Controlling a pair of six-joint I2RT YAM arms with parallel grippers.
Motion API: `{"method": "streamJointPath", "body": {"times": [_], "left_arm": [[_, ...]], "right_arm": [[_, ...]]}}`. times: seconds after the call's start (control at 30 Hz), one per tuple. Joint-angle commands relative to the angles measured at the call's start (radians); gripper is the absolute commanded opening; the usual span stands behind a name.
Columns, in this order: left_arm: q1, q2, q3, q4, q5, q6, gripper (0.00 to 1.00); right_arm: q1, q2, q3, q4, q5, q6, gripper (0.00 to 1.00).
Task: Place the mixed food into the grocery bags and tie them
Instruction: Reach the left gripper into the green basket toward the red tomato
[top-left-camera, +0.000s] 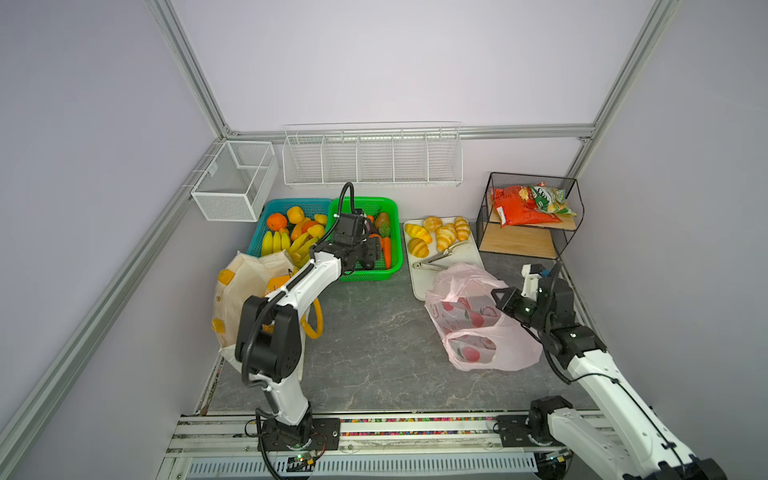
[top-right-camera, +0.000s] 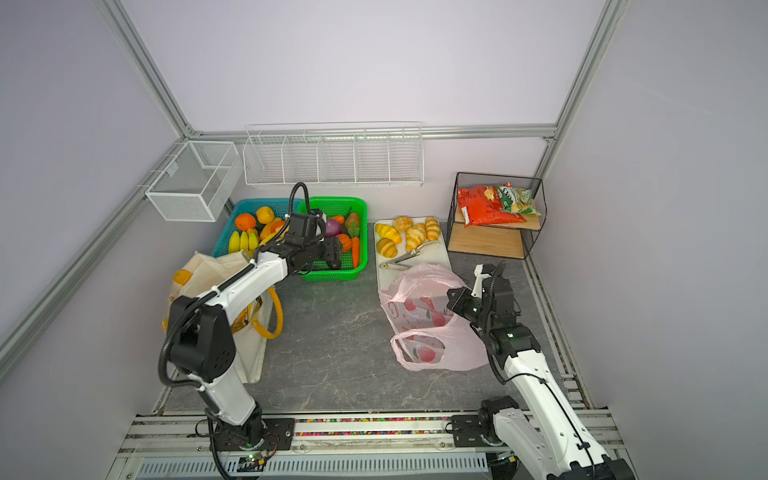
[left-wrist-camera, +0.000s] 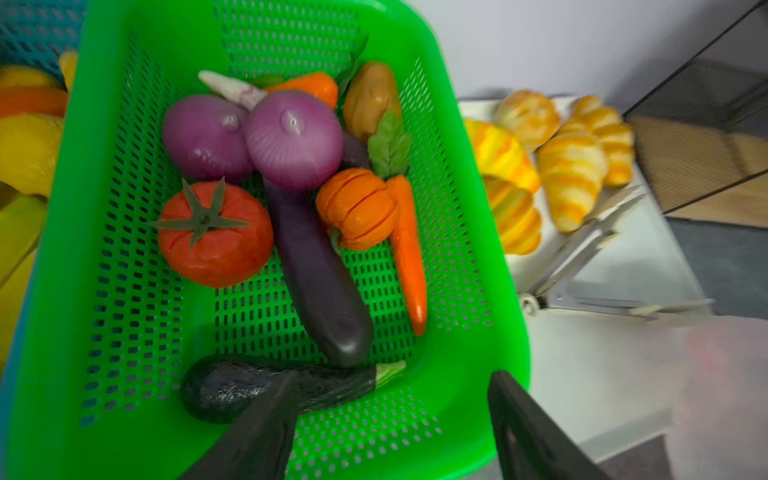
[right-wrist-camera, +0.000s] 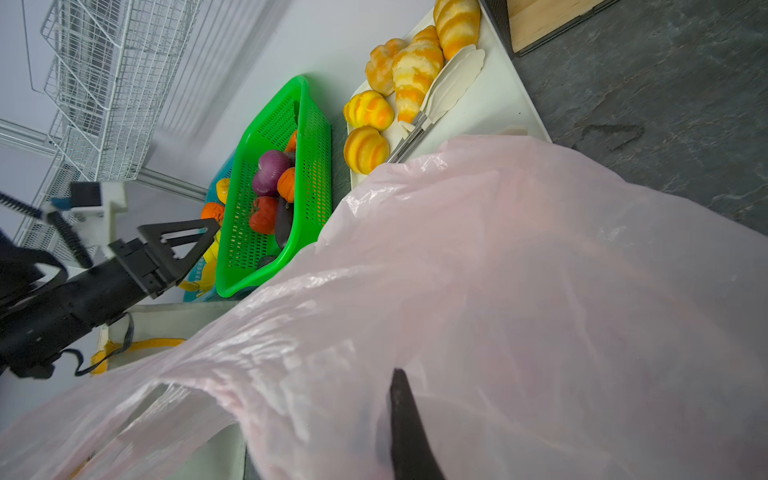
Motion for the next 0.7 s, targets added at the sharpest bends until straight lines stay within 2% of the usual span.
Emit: {"method": "streamJointPath", "body": {"times": [0.0,0.1,0.27,0.47,0.67], "left_arm": [[0.001,0.131,0.185,-0.204,-0.117,0.042,0.73],[0.001,0.217,0.296,-0.300,-0.187,0.051,0.73],[0.010,0.281,0.382,-0.364,-0.344,0.091,0.73],[0.036,0.384,0.502,-0.436,-0.412,0.125,0.74],[0.058,0.472,0.609,-0.472,-0.407,0.158,0.76]], "right_arm": [[0.006,0.011,0.016,0.033,-0.010,-0.032,0.06],[0.006,0.014,0.011,0.039,-0.013,-0.037,0.06],[0.005,0.031,0.004,0.057,-0.020,-0.041,0.06],[0.006,0.065,0.009,0.086,-0.041,-0.041,0.06],[0.006,0.077,0.015,0.092,-0.049,-0.043,0.06]]}}
